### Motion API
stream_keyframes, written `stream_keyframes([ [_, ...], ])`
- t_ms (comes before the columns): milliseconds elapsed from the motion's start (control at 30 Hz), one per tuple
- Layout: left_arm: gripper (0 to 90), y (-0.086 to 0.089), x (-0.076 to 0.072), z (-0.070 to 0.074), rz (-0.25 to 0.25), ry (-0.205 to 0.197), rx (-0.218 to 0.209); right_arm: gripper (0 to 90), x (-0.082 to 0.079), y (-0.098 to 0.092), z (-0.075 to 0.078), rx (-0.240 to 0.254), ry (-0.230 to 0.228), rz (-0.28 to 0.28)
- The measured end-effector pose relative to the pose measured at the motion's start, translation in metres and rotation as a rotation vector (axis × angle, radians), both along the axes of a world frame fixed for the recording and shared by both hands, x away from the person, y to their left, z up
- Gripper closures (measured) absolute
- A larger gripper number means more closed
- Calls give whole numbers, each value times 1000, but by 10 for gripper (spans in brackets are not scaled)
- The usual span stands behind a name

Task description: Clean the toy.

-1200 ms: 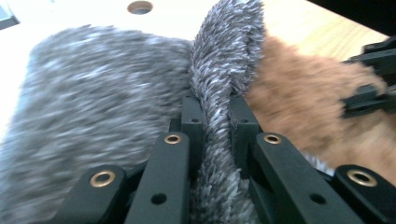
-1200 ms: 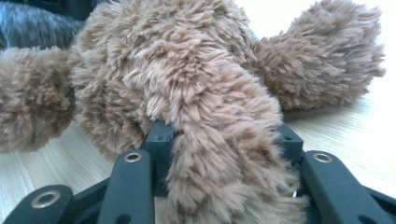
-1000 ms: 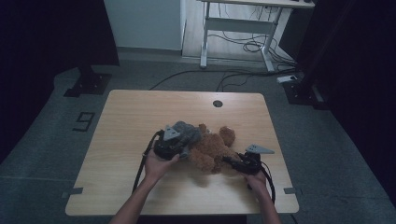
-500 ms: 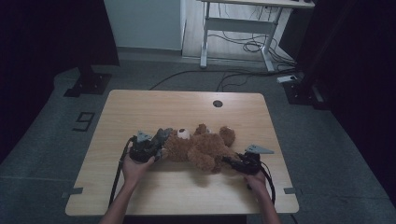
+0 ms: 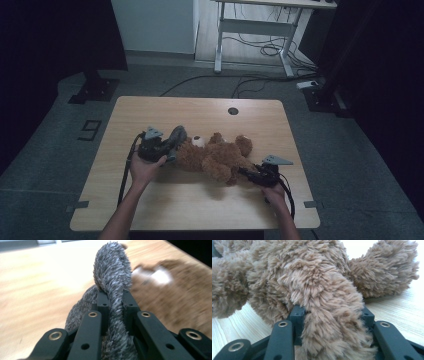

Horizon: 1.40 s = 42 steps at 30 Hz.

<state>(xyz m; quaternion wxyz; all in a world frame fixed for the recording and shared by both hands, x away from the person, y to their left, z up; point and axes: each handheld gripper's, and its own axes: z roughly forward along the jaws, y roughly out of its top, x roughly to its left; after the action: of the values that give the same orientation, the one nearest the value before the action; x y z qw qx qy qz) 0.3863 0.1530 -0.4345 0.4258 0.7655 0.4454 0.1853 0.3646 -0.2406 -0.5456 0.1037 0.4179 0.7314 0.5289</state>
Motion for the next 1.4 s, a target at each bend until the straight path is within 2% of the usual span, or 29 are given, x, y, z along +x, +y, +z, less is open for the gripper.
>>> stream_keyframes([
  [100, 799, -22, 2, 11, -43, -17, 3, 543, 0, 0, 0, -2, 2, 2],
  [133, 799, -32, 3, 14, -65, -27, 18, 543, 0, 0, 0, 0, 3, 2],
  [200, 798, -48, 5, 14, -87, -28, 50, 543, 0, -1, 0, 4, 5, 3],
  [267, 796, -57, 11, 9, -85, -17, 82, 542, 0, -1, 0, 4, 6, 4],
  [367, 794, -55, 21, -3, -73, 21, 73, 538, -1, 0, 1, -3, -4, 12],
  [433, 795, -50, 22, -10, -76, 31, 35, 537, -2, 2, 2, -19, -14, 13],
  [567, 801, -44, 19, -17, -97, 46, 6, 528, -2, 3, 2, -24, -18, 17],
  [667, 804, -43, 13, -20, -116, 59, 4, 501, -4, 4, 4, -31, -23, 17],
  [733, 805, -40, 10, -22, -130, 67, -1, 477, -7, 6, 8, -52, -42, 17],
  [800, 806, -39, 5, -25, -135, 64, -10, 429, -9, 6, 13, -75, -55, 22],
  [1033, 808, -38, -9, -33, -151, 36, -36, 274, -9, -1, 30, -23, -40, 40],
  [1100, 808, -36, -13, -35, -156, 33, -50, 263, -7, -3, 39, 12, -46, 29],
  [1200, 808, -35, -20, -38, -163, 30, -65, 240, -1, 0, 51, 8, -53, 22],
  [1400, 808, -29, -26, -39, -187, 49, -92, 202, 24, 17, 59, -12, 10, 41],
])
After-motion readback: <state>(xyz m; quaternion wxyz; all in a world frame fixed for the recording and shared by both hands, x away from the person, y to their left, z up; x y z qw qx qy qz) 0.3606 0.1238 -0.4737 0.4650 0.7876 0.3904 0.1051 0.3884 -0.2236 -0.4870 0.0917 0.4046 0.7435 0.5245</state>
